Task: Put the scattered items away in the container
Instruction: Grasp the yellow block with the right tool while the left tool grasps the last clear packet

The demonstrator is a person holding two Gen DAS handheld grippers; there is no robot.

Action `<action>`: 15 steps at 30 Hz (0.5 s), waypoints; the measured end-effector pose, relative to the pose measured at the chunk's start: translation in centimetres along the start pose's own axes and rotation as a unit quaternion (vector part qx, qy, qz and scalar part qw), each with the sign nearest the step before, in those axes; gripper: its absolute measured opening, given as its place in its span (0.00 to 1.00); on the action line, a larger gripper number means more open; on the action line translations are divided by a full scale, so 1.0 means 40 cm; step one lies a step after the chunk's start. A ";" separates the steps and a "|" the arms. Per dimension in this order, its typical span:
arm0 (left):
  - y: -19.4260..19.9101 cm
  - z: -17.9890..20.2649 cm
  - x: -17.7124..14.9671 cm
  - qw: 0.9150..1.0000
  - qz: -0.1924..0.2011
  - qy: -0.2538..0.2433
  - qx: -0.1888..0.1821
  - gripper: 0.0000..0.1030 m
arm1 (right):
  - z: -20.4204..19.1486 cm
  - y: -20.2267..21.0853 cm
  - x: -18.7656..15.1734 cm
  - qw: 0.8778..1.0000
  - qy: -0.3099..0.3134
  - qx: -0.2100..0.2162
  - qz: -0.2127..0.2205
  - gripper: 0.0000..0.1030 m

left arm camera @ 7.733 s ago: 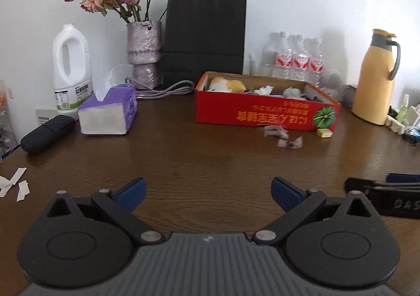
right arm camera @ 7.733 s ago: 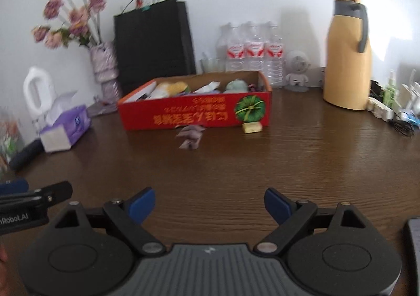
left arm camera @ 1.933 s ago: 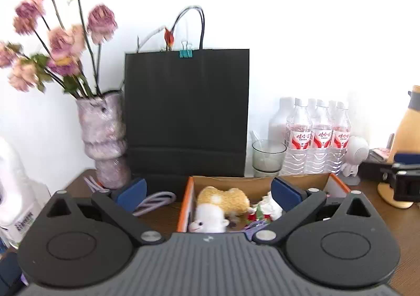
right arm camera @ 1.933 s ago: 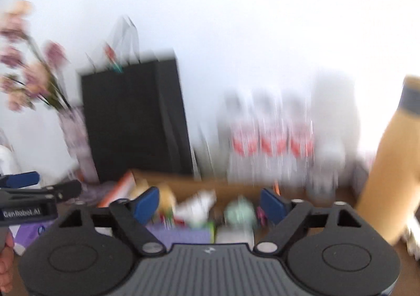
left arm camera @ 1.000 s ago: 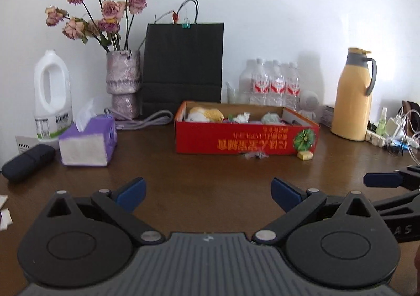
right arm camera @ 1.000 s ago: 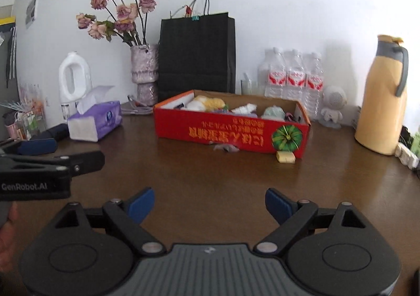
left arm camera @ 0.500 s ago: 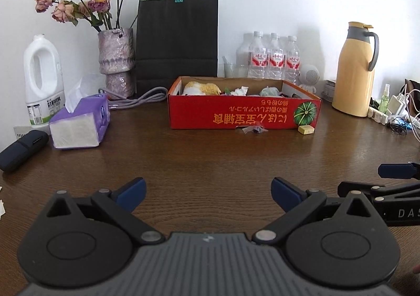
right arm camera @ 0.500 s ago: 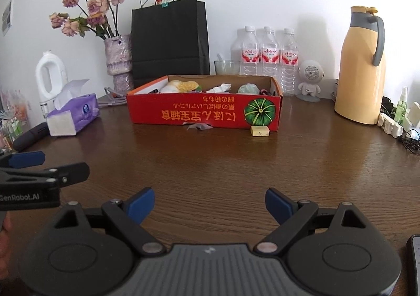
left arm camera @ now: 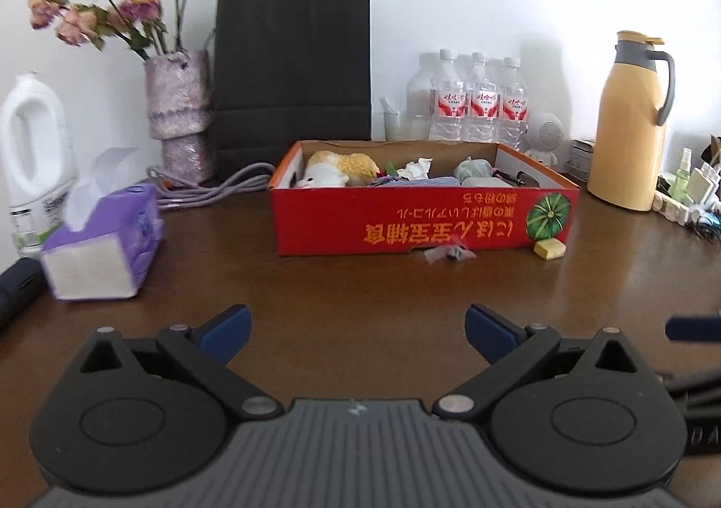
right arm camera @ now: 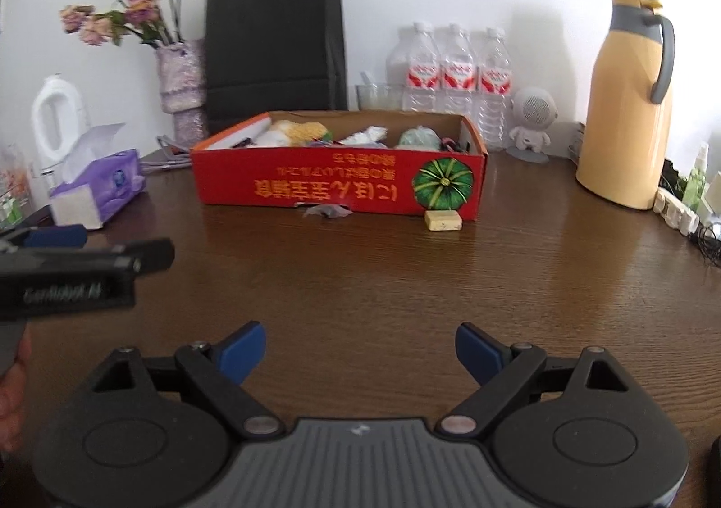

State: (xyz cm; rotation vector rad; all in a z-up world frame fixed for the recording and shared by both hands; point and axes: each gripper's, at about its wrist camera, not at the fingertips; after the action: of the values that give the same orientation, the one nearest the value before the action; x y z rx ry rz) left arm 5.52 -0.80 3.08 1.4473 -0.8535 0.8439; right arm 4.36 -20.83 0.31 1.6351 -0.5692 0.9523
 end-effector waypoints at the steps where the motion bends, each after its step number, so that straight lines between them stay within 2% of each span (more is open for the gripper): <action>1: -0.022 0.002 0.014 1.000 -0.007 -0.004 -0.004 1.00 | 0.006 -0.012 0.009 1.000 -0.005 -0.004 -0.003 0.89; 4: -0.098 0.019 0.048 0.999 -0.028 -0.033 -0.017 1.00 | 0.028 -0.048 0.042 1.000 -0.010 -0.016 -0.004 0.89; 6: -0.147 0.032 0.063 0.998 -0.039 -0.049 -0.023 1.00 | 0.052 -0.072 0.068 0.999 -0.005 -0.038 0.004 0.89; 9: -0.210 0.053 0.078 0.997 -0.048 -0.056 -0.032 1.00 | 0.096 -0.117 0.116 0.998 -0.015 -0.063 0.013 0.88; 15: -0.293 0.096 0.115 0.994 -0.069 -0.037 -0.070 0.99 | 0.151 -0.229 0.205 0.998 -0.047 -0.048 0.021 0.83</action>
State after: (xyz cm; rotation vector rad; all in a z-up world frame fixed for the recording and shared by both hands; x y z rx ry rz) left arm 18.11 -4.35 1.51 1.4040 -0.8413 0.6176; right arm 17.82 -23.13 1.42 1.5939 -0.7058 0.8693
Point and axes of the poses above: each gripper's, at about its wrist camera, not at the fingertips, and y roughly against the way its jaws point, z to its right, x to its top, and after that the axes turned 3 degrees about x, right-handed
